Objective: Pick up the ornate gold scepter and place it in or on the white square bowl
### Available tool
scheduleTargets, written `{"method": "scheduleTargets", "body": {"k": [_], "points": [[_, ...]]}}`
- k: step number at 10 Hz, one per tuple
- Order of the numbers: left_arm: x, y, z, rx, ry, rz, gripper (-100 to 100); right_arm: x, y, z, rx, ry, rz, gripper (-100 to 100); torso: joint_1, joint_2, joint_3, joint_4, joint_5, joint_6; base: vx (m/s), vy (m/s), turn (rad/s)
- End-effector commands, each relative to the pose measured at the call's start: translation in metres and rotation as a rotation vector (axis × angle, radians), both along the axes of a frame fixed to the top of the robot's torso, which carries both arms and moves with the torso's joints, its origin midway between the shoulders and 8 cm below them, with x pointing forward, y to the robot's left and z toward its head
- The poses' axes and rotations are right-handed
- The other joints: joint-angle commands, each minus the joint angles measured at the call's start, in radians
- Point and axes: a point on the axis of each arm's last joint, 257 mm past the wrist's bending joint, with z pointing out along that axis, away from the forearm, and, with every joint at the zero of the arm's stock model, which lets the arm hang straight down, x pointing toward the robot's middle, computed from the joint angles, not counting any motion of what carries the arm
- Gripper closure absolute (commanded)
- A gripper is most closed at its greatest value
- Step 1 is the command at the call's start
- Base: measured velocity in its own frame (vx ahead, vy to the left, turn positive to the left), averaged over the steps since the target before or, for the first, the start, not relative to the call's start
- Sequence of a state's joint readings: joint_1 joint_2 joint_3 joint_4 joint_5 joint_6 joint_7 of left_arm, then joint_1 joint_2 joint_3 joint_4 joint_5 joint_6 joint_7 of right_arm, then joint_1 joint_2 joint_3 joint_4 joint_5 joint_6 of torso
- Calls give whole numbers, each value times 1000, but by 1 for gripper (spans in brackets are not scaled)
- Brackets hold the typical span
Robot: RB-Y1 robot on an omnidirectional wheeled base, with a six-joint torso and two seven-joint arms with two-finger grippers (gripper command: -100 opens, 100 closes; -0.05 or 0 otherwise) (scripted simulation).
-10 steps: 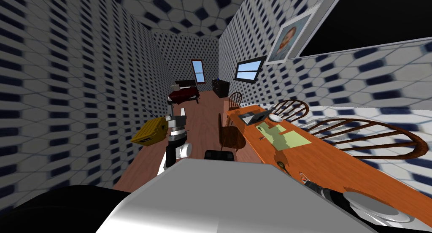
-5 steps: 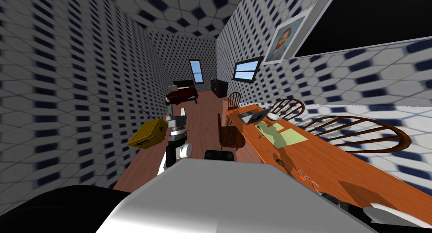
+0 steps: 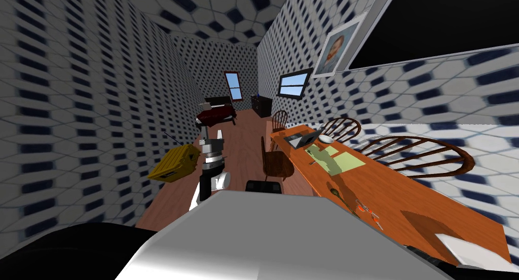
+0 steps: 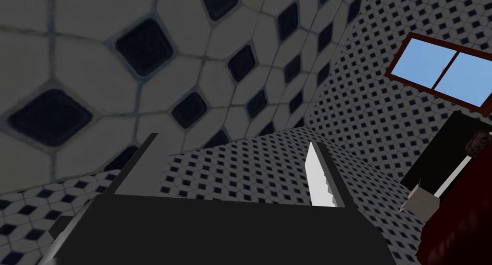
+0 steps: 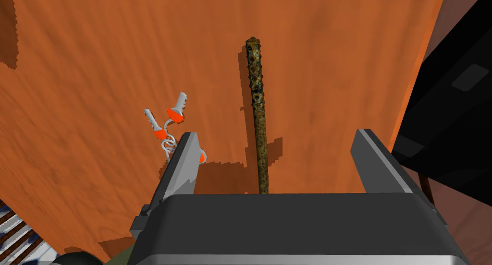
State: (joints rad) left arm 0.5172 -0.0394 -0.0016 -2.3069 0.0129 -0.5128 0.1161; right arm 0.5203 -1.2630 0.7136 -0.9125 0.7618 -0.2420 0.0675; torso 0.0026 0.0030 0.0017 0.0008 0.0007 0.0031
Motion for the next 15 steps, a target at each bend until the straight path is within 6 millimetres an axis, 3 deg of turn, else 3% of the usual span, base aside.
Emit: {"method": "scheduleTargets", "body": {"k": [1, 8, 11, 15], "points": [[0, 0, 0, 0, 0, 0, 0, -3, -2, 4, -7, 1, -4, -100, 0, 0, 0, 0, 0, 0, 0, 3, -10], [0, 0, 0, 0, 0, 0, 0, -3, -2, 4, -7, 1, -4, -100, -2, 0, 0, 0, -1, 0, 0, -2, 7], [0, 0, 0, 0, 0, 0, 0, -14, 19, -6, 65, 27, -1, -100, -2, 0, 0, 0, -1, 0, -1, -11, 32], [0, 0, 0, 0, 0, 0, 0, -12, 24, -8, 78, 24, 0, -100, -3, 0, 0, 0, -1, 0, -1, -9, 26]]}}
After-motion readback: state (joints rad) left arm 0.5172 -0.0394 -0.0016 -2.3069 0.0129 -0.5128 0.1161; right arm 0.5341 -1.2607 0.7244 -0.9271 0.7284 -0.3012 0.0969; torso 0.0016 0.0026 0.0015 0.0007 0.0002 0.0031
